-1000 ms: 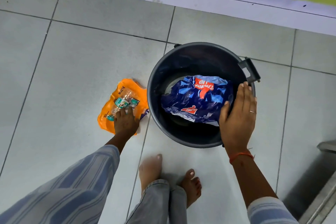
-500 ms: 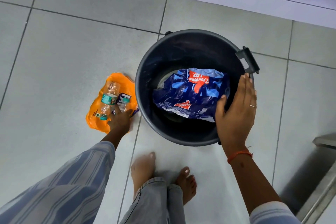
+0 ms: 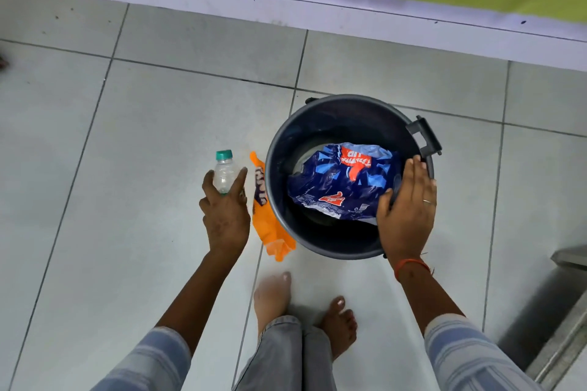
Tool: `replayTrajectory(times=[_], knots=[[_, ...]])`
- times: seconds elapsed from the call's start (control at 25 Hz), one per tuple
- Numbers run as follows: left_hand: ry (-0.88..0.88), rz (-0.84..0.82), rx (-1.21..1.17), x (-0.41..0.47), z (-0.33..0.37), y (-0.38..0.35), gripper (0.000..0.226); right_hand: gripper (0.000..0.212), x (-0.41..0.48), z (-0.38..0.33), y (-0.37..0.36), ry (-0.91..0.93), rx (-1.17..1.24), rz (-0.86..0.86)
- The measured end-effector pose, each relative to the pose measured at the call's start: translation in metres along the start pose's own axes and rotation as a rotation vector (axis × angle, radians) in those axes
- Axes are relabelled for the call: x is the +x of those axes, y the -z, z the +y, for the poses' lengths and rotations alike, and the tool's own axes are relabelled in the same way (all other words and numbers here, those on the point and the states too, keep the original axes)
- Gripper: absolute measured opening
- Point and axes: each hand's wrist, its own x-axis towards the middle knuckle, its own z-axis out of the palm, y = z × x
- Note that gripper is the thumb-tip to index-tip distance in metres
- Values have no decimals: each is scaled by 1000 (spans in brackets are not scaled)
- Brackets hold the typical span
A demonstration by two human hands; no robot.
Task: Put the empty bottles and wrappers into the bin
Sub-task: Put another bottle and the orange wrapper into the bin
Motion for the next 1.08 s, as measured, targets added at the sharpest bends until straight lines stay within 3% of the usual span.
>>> replayTrajectory(times=[0.16,0.2,0.32,0.44,0.48,0.56,0.64,0.72,0.76,0.96,1.04,1.08], knots=[[-257,239,-243,-15,39,6,63,58,1,-2,2,7,-42,-17],[-361,218,-268,-19,58,6,72,56,1,-2,2,9,-45,-18],[-569,-11,203,-44,86,-31,87,53,1,-1,2,19,-34,-23],[-389,-297,360,-43,93,-63,76,55,1,-2,3,7,-23,-38],[-374,-314,330,-41,94,-63,69,55,1,-2,3,6,-26,-41],[-485,-101,226,-45,90,-55,56,55,1,-1,2,10,-34,-39],[-468,187,-42,-47,72,-38,52,54,1,0,2,18,-32,-38],[-264,322,-220,-44,29,-35,57,55,1,0,1,15,-26,-33],[-113,289,-254,-45,4,-42,61,55,1,0,1,12,-23,-31],[557,-162,-122,-26,-95,-136,71,54,1,3,-6,20,-5,18],[842,-331,-250,-31,-111,-176,70,53,1,5,-8,23,6,52],[876,-476,-273,-42,-107,-192,70,52,1,6,-9,22,13,69]])
